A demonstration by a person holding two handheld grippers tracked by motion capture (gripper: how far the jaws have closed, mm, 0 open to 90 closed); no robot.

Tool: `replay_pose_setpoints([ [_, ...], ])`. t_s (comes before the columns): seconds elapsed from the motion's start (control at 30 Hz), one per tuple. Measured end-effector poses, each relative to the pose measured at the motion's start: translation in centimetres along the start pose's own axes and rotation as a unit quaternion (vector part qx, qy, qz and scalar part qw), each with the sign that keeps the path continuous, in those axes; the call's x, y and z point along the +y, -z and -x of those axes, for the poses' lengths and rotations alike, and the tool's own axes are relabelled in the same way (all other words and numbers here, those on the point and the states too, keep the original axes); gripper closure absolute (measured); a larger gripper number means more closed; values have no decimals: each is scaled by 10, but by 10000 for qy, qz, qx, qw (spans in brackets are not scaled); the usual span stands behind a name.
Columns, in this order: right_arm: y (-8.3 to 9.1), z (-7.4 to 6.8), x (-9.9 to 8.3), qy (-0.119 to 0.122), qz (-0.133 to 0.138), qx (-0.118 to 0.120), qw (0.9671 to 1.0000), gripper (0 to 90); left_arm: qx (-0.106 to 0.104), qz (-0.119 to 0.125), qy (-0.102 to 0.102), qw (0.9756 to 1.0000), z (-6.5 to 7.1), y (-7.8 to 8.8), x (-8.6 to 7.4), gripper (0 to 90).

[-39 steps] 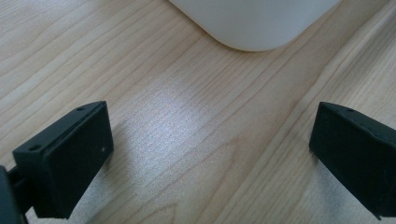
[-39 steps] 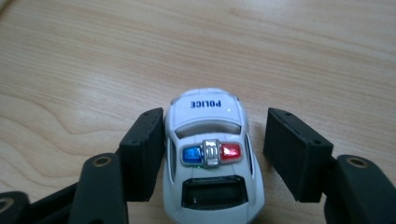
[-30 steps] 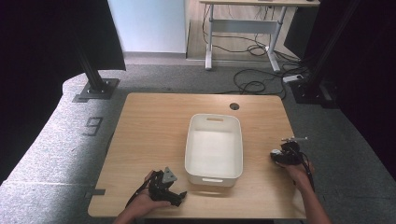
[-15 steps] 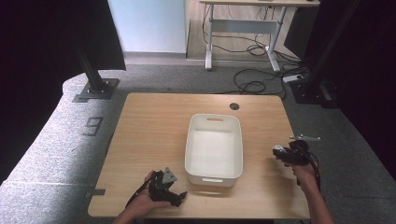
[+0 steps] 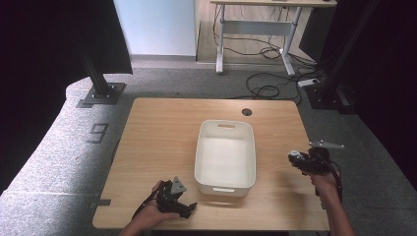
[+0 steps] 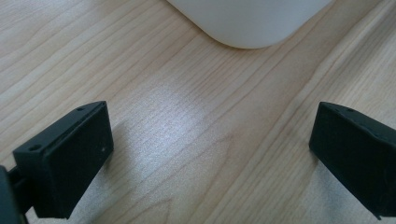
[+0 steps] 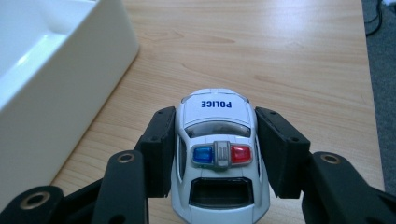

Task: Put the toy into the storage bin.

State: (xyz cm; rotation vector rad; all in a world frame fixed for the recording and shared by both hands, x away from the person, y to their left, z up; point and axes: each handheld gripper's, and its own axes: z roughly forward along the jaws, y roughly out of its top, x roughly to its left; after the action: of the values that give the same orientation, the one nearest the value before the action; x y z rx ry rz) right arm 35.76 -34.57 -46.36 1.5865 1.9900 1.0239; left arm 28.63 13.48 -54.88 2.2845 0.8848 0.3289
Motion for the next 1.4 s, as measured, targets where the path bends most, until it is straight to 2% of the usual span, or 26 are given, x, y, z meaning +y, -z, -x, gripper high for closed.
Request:
replay_pose_setpoints([
  [0.4, 9, -19, 8, 272, 107, 113, 9995, 503, -5, -1, -3, 10000, 0, 0, 0, 0],
  [1.03, 14, -36, 17, 333, 278, 247, 9988, 503, -3, -1, -5, 10000, 0, 0, 0, 0],
  [1.4, 16, -52, 24, 398, 403, 385, 9977, 503, -1, -5, -8, 10000, 0, 0, 0, 0],
])
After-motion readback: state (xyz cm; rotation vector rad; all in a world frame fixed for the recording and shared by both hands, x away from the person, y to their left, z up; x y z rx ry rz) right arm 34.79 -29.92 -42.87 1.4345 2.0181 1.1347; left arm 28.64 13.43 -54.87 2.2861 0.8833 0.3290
